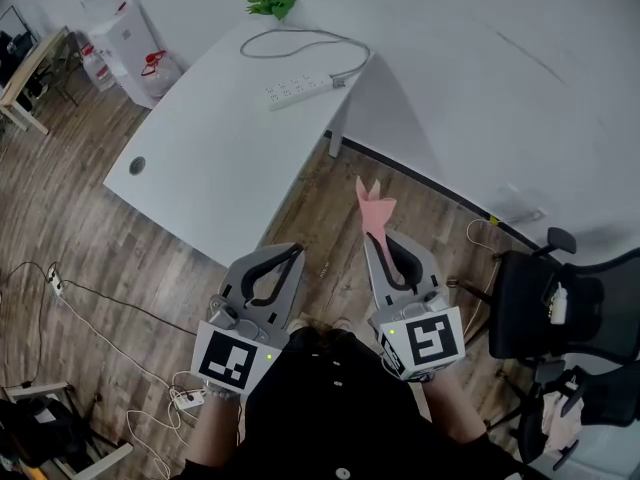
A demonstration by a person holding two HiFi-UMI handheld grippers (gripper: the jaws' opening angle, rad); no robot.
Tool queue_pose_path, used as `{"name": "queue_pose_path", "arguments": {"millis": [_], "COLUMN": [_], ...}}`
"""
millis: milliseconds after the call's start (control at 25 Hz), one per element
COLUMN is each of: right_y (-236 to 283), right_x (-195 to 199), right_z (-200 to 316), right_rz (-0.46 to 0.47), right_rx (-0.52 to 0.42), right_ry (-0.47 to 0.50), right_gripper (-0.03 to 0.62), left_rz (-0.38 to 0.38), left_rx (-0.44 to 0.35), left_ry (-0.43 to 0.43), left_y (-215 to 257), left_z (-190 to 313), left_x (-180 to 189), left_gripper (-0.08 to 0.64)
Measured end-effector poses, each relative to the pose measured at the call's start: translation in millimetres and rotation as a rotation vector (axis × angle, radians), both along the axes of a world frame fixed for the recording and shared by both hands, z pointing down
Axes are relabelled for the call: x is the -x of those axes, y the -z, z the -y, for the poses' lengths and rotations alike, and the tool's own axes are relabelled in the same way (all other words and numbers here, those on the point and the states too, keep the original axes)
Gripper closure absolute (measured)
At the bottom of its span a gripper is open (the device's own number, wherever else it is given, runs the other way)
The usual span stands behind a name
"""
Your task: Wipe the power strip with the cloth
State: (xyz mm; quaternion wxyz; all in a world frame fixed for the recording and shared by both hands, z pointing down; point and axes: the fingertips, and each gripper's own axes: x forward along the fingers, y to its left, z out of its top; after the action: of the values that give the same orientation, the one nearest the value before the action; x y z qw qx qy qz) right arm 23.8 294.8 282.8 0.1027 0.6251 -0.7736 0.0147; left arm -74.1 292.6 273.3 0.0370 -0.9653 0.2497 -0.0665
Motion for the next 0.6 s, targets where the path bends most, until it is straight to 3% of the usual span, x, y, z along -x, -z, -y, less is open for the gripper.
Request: {"name": "queue_pose_path", "arguments": {"millis": [600], "right_y": [0.6], "right_x": [17.7], "right_z": [15.3], "right_rz": [-0.022], "right_rx": [0.001], "right_ry": [-0.083], "right_gripper": [0.538], "left_rz": [-0.029], "left_rx": [-0.015], "left_ry": [-0.07], "left_y": [1.7], "left_z": [25.6], "left_x": [18.1], "left_gripper": [0.546]}}
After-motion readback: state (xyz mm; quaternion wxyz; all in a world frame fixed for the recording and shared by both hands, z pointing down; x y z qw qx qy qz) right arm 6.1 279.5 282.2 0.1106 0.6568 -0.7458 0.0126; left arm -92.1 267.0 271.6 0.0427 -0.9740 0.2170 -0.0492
